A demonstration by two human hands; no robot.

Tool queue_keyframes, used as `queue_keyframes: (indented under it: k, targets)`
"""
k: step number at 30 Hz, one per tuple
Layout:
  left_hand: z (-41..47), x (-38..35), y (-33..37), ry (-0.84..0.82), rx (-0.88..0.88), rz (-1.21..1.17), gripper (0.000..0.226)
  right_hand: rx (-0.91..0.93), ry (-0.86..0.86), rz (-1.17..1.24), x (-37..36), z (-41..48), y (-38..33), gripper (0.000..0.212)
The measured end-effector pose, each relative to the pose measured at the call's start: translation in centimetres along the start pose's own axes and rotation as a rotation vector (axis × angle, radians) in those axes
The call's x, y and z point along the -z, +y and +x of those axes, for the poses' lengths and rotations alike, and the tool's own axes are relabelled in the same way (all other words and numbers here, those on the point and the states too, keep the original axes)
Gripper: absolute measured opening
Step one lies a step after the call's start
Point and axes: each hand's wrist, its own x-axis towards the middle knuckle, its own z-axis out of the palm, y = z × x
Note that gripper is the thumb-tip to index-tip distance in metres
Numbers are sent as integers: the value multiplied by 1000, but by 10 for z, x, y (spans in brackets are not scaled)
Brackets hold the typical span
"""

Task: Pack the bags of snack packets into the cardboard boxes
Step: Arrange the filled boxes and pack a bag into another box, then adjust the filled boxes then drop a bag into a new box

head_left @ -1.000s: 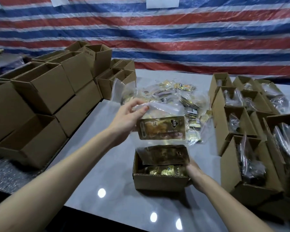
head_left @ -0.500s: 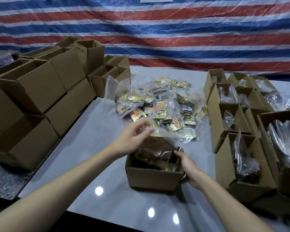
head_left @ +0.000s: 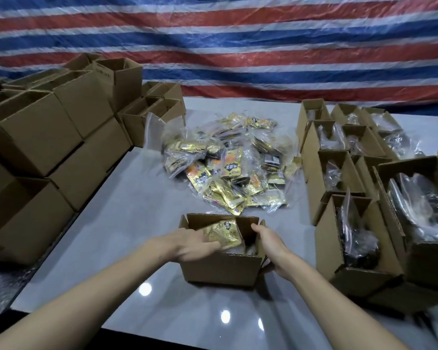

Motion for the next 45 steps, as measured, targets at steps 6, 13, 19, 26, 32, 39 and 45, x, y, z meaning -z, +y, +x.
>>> queue_keyframes:
  k: [6, 13, 19, 26, 32, 39, 45]
  targets:
    - [21, -4, 28, -180, 113, 59, 52, -60, 9, -54, 0, -5, 1, 11]
    - [31, -3, 21, 280, -5, 32, 27, -68, -25, -175, 1, -17, -8, 18]
    - [39, -7, 18, -108, -40, -268, 31, -96, -71, -232, -2, -27, -18, 43]
    - [20, 5, 19, 177, -27, -79, 32, -253, -35, 210, 8, -41, -19, 47]
    - [0, 13, 30, 929, 274, -186, 54, -234, 77, 463, 10, -49, -29, 54]
    - [-7, 48, 83, 320, 292, -1233, 57, -130, 156, 425, 9, -69, -60, 100]
    - [-14, 78, 111, 401, 110, -1293, 21, 53, 160, 249, 43, -107, -84, 46]
